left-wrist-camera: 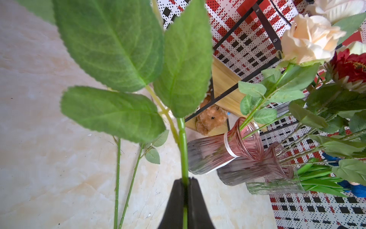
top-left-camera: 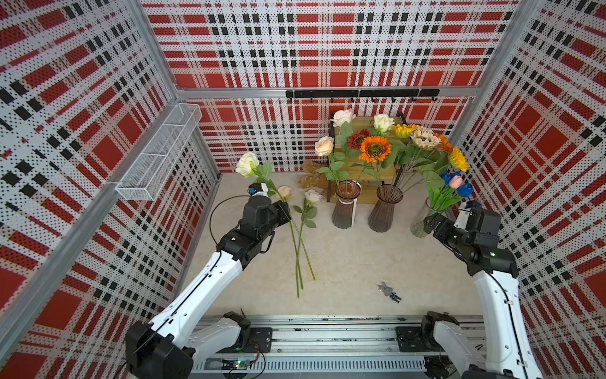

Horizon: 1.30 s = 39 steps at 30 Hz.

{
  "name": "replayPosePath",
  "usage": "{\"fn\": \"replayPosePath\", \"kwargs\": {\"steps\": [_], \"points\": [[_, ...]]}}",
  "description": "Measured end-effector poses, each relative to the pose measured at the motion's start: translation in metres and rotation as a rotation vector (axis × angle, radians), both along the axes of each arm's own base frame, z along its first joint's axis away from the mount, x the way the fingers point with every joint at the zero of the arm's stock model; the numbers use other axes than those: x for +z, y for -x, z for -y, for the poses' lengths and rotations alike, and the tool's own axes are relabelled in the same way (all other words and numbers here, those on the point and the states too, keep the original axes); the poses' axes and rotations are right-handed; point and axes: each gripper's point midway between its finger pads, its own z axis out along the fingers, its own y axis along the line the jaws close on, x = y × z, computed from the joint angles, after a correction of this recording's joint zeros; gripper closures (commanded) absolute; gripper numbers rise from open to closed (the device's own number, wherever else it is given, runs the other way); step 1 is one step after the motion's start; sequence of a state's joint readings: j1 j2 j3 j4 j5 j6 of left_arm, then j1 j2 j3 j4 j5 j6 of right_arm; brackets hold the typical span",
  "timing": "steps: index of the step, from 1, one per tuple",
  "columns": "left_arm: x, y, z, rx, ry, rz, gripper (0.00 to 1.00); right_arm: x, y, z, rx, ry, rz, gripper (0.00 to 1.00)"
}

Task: Arrange the flowers in different vases according to their variety
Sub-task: Insert the flower into the vase.

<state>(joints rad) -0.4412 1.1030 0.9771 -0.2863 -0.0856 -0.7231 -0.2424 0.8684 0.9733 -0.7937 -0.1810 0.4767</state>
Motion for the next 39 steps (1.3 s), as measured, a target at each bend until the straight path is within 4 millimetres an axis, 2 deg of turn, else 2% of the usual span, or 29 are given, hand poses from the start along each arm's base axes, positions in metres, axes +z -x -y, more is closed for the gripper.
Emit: {"fn": "replayPosePath", "kwargs": {"steps": [2,6,10,14,21,28,30,33,39], "points": [[0.002,0.001,0.005,-0.014,-0.003,0.004,1.00,0.001,0.009,-0.003,-0.006,-0.015,0.011,0.00],[0.007,0.002,0.019,-0.067,-0.007,0.019,1.00,0.015,0.024,-0.016,0.011,-0.065,0.086,0.00],[0.008,0.005,0.038,-0.153,-0.018,0.039,1.00,0.026,0.027,-0.042,0.110,-0.148,0.130,0.00],[0.015,0.009,0.054,-0.240,-0.035,0.085,1.00,0.027,0.023,-0.094,0.319,-0.202,0.115,0.00],[0.027,0.005,0.070,-0.316,-0.028,0.146,1.00,0.038,0.025,-0.216,0.733,-0.176,0.116,0.06],[0.033,0.003,0.086,-0.378,-0.007,0.171,1.00,0.037,0.012,-0.314,0.949,-0.143,0.143,0.13],[0.032,0.006,0.091,-0.399,-0.006,0.169,1.00,0.037,0.005,-0.335,0.985,-0.128,0.158,0.16],[0.031,0.011,0.098,-0.428,-0.003,0.169,1.00,0.036,-0.003,-0.355,1.023,-0.110,0.181,0.23],[0.034,0.016,0.104,-0.450,0.004,0.175,1.00,0.044,-0.020,-0.372,1.056,-0.067,0.230,0.39]]}}
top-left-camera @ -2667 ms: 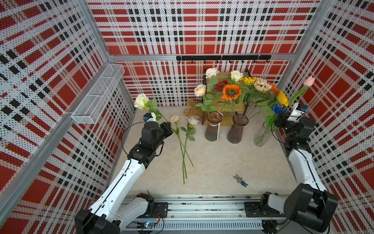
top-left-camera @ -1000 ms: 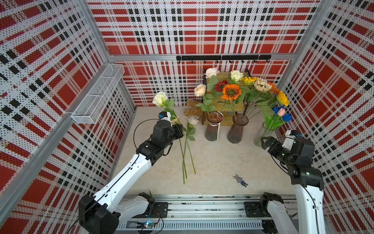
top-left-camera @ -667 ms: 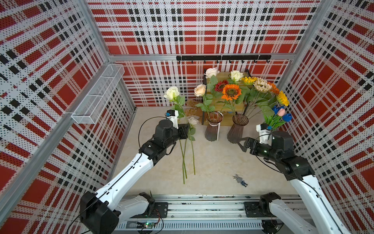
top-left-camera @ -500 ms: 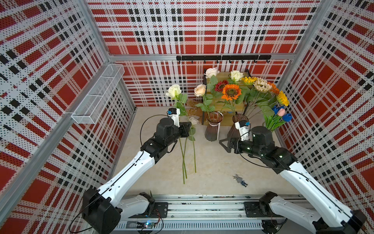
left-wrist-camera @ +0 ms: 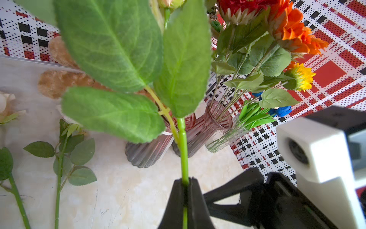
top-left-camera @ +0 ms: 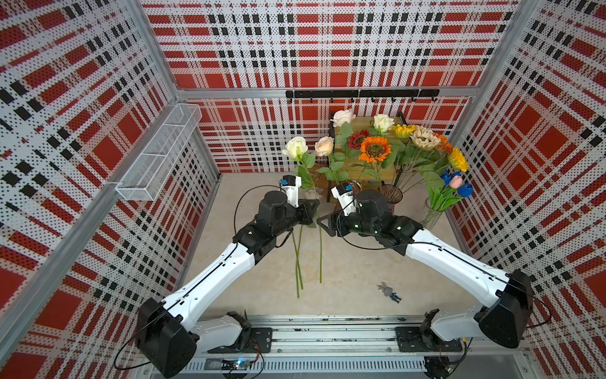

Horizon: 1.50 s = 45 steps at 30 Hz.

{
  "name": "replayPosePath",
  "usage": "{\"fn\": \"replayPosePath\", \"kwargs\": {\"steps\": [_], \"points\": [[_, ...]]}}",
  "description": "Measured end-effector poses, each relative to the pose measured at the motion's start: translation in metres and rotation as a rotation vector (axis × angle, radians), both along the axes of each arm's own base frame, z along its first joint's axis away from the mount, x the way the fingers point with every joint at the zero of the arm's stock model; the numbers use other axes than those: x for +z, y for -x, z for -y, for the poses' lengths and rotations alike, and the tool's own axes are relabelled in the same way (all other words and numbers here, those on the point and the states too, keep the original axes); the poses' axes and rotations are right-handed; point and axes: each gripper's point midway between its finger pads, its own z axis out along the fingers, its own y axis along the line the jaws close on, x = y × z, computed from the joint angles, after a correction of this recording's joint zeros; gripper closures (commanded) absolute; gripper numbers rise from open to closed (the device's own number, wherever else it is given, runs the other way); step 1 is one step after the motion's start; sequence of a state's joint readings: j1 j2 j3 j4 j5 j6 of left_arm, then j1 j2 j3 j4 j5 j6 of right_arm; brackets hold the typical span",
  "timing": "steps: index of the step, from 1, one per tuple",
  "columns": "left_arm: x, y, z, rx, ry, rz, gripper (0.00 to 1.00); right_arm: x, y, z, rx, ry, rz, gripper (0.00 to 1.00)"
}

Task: Arrange the flowers in different vases according to their variety
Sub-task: Insert the flower into the vase.

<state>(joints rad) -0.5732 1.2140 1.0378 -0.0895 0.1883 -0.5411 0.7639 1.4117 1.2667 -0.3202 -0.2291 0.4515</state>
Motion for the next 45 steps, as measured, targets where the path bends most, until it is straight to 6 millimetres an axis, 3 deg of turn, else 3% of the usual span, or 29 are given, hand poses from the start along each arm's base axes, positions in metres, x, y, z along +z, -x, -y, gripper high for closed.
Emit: {"fn": "replayPosePath", "kwargs": {"steps": [9,11,12,14,16,17,18,19,23,27,31,34,40,45], "points": [[0.009,0.012,0.008,-0.034,0.020,0.021,1.00,0.000,-0.007,-0.008,0.017,0.005,0.025,0.50],[0.010,0.013,0.009,-0.039,0.022,0.022,1.00,-0.002,-0.007,-0.010,0.022,0.004,0.022,0.59],[0.010,0.014,0.010,-0.042,0.024,0.021,1.00,-0.003,-0.007,-0.010,0.026,0.004,0.021,0.70],[0.010,0.015,0.011,-0.045,0.025,0.020,0.91,-0.002,-0.007,-0.012,0.035,-0.002,0.021,0.96],[0.009,0.014,0.011,-0.043,0.025,0.023,0.62,0.001,-0.005,-0.014,0.045,-0.008,0.021,1.00],[0.009,0.014,0.010,-0.037,0.028,0.019,0.40,0.002,-0.004,-0.015,0.044,-0.010,0.024,1.00],[0.008,0.013,0.009,-0.026,0.026,0.019,0.25,0.004,-0.005,-0.014,0.042,-0.010,0.030,1.00],[0.007,0.011,0.007,-0.010,0.021,0.016,0.19,0.004,-0.006,-0.013,0.035,-0.006,0.033,1.00],[-0.004,-0.002,-0.022,0.121,-0.020,-0.030,0.12,0.007,-0.015,-0.008,-0.012,0.013,0.059,1.00],[-0.020,-0.018,-0.075,0.303,-0.073,-0.101,0.12,0.020,-0.030,-0.001,-0.083,0.039,0.122,1.00],[-0.044,-0.026,-0.120,0.425,-0.113,-0.193,0.11,0.049,-0.053,0.004,-0.168,0.069,0.230,1.00],[-0.081,-0.025,-0.137,0.458,-0.152,-0.291,0.01,0.079,-0.068,0.012,-0.238,0.090,0.333,1.00],[-0.163,-0.016,-0.137,0.433,-0.258,-0.500,0.01,0.124,-0.086,0.033,-0.370,0.137,0.524,1.00],[-0.193,-0.017,-0.135,0.409,-0.299,-0.576,0.01,0.132,-0.095,0.041,-0.421,0.193,0.624,1.00]]}}
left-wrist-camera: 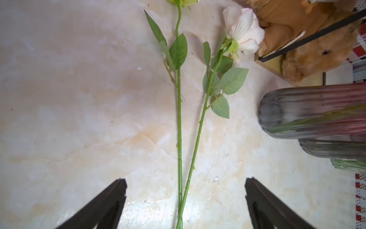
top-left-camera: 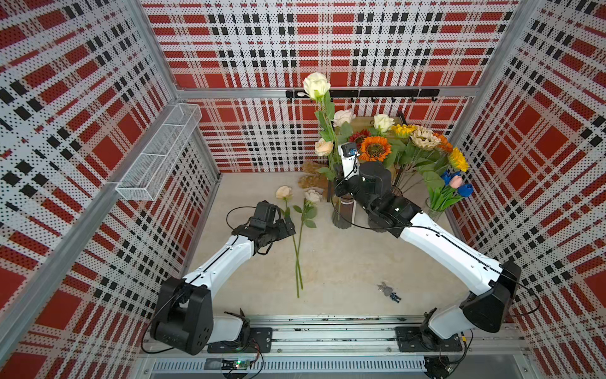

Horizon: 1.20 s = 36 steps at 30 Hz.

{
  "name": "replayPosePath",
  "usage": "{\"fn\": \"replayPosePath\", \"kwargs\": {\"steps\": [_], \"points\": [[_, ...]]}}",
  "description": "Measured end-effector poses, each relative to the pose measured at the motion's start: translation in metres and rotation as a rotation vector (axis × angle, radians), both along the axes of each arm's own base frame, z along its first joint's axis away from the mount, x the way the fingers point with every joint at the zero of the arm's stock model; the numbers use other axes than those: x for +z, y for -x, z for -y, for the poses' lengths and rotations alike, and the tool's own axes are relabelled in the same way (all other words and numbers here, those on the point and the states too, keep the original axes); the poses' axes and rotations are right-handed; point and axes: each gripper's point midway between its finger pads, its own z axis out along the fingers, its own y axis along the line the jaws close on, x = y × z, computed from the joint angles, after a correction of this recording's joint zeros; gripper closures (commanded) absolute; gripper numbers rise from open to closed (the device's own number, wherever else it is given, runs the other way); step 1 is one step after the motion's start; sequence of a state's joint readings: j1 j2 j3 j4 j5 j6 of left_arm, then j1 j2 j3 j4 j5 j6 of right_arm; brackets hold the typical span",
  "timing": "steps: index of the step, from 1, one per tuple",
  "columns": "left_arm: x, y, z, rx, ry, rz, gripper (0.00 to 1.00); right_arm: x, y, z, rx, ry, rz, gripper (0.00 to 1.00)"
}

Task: Arrange the flowers in different vases according to their variety
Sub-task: Insert the flower into the vase.

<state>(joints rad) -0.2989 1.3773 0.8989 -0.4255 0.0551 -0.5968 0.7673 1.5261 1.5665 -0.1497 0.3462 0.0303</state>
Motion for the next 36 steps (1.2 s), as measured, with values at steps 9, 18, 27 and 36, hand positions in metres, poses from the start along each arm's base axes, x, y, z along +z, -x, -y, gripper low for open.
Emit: {"fn": "replayPosePath", "kwargs": {"steps": [9,18,27,36], "points": [[-0.036,-0.005,0.002,-0.022,-0.018,-0.098,0.06,0.030,-0.007,0.003,-0.042,0.016,0.107,1.00],[-0.051,-0.008,0.005,-0.034,-0.019,-0.133,0.15,0.047,-0.010,0.010,-0.066,0.029,0.168,1.00],[-0.053,-0.014,0.007,-0.036,-0.021,-0.128,0.20,0.041,-0.030,0.030,-0.112,0.053,0.213,1.00],[-0.056,-0.017,0.007,-0.034,-0.026,-0.135,0.23,0.003,-0.056,0.045,-0.119,0.049,0.176,1.00]]}}
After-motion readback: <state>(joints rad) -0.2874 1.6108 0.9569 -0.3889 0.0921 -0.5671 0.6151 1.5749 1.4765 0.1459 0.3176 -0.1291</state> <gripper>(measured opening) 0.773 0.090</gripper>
